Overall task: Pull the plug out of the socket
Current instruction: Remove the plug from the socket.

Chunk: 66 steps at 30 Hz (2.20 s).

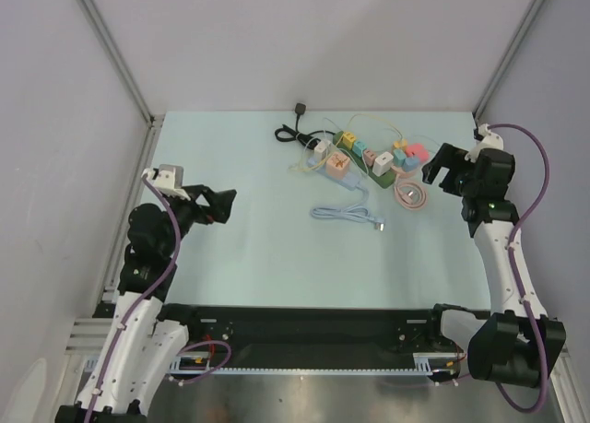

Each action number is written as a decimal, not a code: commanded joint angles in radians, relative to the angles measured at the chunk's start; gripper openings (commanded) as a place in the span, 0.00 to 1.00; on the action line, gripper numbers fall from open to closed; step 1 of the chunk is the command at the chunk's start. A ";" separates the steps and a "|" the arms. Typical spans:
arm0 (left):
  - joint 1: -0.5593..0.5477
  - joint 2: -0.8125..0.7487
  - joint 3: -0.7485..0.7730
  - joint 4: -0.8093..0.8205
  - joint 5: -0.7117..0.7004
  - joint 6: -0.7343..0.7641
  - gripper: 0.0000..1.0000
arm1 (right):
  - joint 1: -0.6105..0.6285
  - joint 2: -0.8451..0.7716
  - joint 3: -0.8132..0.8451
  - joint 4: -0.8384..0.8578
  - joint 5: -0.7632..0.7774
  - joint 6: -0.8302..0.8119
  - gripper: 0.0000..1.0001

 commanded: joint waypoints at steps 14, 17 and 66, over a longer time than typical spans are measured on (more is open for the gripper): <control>-0.125 0.334 0.152 0.152 0.137 -0.455 1.00 | 0.030 -0.117 -0.082 0.018 -0.567 -0.424 1.00; -0.245 0.429 0.213 0.127 -0.015 -0.500 0.99 | 0.029 -0.105 -0.087 -0.003 -0.563 -0.425 0.99; -0.306 0.103 0.006 0.032 -0.125 -0.237 1.00 | 0.504 1.049 1.084 -0.534 -0.212 -0.659 0.98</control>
